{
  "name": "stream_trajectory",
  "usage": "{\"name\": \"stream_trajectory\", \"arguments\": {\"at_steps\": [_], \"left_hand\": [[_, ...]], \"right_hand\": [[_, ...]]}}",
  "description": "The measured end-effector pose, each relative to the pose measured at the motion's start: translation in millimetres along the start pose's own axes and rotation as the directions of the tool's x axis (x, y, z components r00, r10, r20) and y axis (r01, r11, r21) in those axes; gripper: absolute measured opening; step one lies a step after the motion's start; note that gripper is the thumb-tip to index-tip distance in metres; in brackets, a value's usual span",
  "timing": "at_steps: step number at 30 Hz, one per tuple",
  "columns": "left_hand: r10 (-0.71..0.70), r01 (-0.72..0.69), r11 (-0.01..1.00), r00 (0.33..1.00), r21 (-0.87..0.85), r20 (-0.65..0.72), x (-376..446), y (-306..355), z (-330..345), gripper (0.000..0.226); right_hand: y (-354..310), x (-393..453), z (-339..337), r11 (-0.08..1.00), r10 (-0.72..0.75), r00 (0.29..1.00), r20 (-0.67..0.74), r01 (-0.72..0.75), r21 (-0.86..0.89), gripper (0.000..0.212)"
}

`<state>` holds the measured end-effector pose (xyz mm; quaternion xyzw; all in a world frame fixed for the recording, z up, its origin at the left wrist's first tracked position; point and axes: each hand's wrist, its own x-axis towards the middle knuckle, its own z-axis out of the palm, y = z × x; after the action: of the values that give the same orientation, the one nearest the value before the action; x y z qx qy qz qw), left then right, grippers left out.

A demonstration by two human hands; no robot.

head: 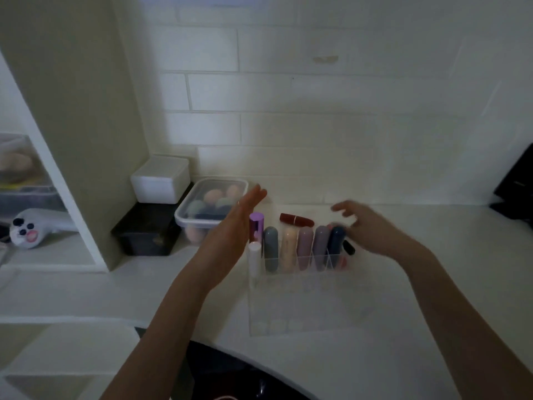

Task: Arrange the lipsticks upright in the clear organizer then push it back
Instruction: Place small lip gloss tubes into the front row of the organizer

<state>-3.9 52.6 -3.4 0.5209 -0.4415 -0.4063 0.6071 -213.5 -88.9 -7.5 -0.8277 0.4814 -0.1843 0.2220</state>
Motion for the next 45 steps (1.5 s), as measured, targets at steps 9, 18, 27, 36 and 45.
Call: {"name": "stream_trajectory", "arguments": {"at_steps": [9, 18, 27, 36, 45], "left_hand": [[0.006, -0.088, 0.919, 0.977, 0.384, 0.211, 89, -29, 16, 0.046], [-0.012, -0.143, 0.833, 0.961, 0.535, 0.275, 111, -65, 24, 0.023], [-0.057, -0.142, 0.798, 0.950, 0.586, 0.308, 101, -60, 13, 0.033], [0.123, -0.190, 0.944, 0.961, 0.270, 0.246, 64, -5, 16, 0.027], [0.296, -0.403, 0.814, 0.908, 0.419, 0.297, 13, 73, 9, 0.034]], "right_hand": [[20, 8, 31, 0.986, 0.003, 1.000, -0.007, -0.002, 0.166, 0.024], [25, 11, 43, 0.940, 0.017, 0.993, -0.118, 0.024, 0.339, 0.016], [6, 10, 24, 0.873, 0.018, 0.981, -0.193, 0.079, 0.482, 0.007], [-34, -9, -12, 0.720, -0.052, 0.970, -0.239, 0.203, 0.664, 0.009], [-77, -34, -33, 0.652, -0.244, 0.937, -0.250, 0.349, 0.673, 0.014]]}}
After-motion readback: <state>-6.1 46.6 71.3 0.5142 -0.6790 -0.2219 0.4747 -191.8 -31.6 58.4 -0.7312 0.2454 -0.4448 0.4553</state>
